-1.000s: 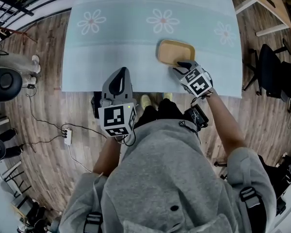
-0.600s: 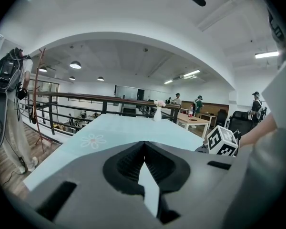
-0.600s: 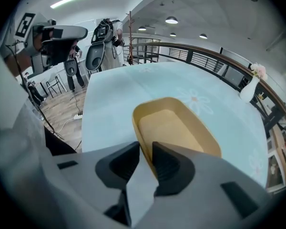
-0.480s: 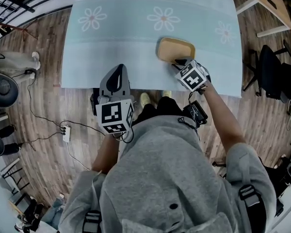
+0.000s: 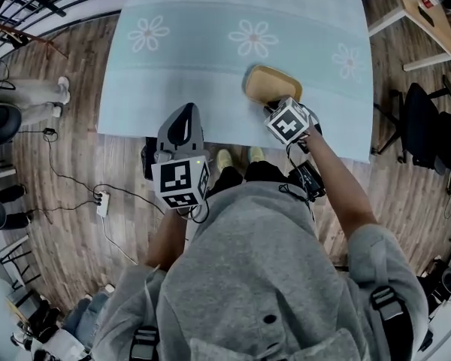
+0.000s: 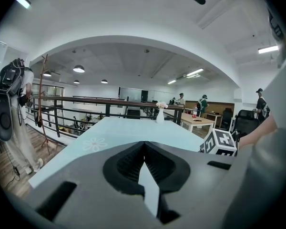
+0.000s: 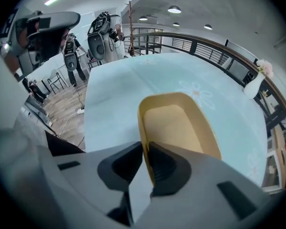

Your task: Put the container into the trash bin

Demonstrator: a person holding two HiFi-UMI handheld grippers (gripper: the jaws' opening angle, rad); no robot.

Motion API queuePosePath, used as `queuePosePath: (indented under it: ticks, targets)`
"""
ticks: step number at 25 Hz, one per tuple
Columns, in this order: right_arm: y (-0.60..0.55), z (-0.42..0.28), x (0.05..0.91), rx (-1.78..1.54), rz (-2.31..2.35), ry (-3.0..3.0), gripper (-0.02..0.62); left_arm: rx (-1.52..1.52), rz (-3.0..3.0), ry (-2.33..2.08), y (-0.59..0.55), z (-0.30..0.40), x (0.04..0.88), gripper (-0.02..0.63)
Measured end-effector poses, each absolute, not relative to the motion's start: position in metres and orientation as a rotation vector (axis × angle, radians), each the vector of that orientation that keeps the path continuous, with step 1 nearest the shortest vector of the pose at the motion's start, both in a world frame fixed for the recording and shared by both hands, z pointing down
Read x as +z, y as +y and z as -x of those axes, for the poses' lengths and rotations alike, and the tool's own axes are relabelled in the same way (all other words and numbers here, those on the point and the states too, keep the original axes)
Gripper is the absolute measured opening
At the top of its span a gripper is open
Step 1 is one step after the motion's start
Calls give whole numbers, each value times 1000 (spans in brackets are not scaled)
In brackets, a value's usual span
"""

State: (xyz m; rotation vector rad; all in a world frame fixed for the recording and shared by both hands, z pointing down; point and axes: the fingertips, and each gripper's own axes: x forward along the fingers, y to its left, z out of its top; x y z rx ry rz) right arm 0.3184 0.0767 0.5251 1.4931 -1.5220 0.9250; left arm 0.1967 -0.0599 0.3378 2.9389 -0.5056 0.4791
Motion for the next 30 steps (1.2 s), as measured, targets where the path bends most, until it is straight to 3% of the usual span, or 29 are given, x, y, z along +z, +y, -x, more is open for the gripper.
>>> queuePosePath:
  ticks: [17, 30]
  targets:
    - [56, -341, 410, 986, -1985, -1962, 35, 498, -2921, -726, -32, -182, 322, 20]
    - [-14, -272, 397, 927, -1734, -2214, 35, 501, -2791, -1050, -54, -108, 322, 20]
